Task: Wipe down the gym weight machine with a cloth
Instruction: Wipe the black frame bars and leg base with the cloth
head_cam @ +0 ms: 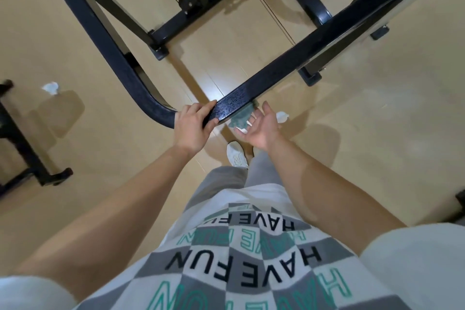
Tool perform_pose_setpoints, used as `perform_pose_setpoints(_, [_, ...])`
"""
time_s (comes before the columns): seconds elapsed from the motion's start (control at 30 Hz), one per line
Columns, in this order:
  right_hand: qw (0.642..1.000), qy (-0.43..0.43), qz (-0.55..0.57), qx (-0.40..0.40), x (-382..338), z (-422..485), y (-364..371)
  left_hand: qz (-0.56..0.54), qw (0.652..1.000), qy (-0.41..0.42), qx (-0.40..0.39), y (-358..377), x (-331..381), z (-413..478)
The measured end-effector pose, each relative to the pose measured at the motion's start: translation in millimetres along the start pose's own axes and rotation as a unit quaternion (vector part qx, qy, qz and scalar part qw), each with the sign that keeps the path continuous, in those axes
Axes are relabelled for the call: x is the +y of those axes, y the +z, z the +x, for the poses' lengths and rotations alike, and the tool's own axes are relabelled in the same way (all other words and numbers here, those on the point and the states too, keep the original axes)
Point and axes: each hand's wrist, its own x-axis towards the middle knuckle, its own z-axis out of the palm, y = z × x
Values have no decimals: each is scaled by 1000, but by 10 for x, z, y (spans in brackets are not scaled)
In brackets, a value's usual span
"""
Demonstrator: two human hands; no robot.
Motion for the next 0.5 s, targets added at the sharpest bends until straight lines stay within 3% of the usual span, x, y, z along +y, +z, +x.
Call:
perform_pose_setpoints(0.23, [998, 53, -15, -32, 120, 58, 0, -10, 999, 35, -30, -65, -94, -35])
perform_pose_setpoints(0.5, [998, 27, 54, -36, -113, 70, -113, -33, 998, 13, -43, -115, -56, -63])
